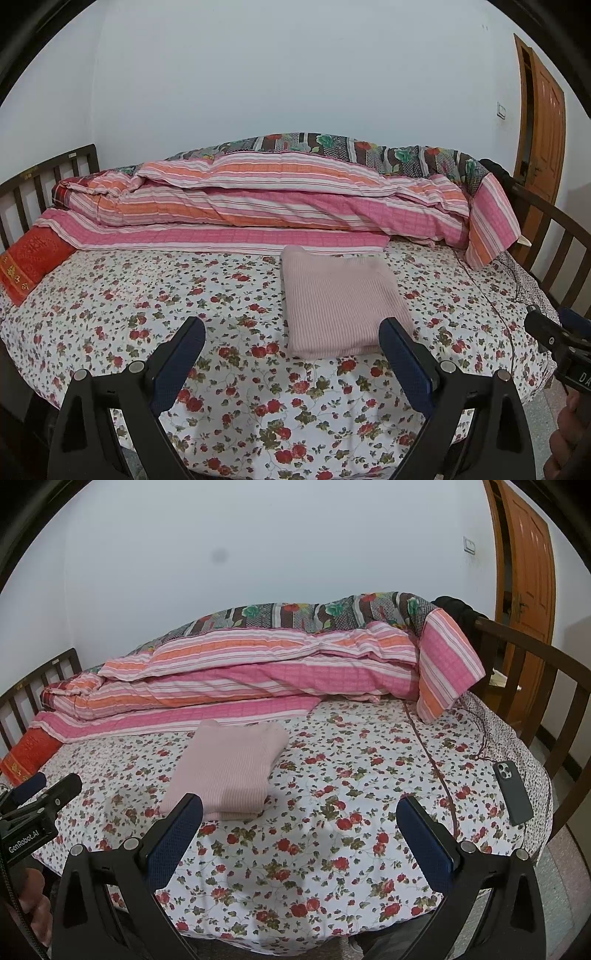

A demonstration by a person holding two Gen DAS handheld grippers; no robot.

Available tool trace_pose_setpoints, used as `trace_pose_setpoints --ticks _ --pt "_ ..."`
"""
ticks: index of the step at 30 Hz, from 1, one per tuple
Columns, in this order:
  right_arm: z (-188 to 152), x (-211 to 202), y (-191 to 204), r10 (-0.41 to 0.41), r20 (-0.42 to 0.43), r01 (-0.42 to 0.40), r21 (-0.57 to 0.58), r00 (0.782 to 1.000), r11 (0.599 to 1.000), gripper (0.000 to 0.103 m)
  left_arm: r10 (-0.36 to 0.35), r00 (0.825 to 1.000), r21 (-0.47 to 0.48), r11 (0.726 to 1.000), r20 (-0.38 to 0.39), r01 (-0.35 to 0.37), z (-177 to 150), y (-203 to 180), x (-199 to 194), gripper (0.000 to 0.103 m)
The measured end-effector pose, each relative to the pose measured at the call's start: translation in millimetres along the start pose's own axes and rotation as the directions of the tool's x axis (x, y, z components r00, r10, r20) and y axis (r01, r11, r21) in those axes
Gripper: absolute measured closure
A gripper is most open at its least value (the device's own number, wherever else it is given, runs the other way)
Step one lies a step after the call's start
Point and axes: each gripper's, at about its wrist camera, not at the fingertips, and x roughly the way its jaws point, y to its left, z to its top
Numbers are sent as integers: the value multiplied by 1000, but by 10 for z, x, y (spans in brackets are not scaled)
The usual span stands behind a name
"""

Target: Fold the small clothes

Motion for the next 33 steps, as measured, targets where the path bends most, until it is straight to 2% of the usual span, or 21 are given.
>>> trace_pose_setpoints --ticks 33 --pt "-19 -26 7 -1 -1 1 7 1000 1000 1 0 1000 1 1000 -2 0 -7 -6 -5 8"
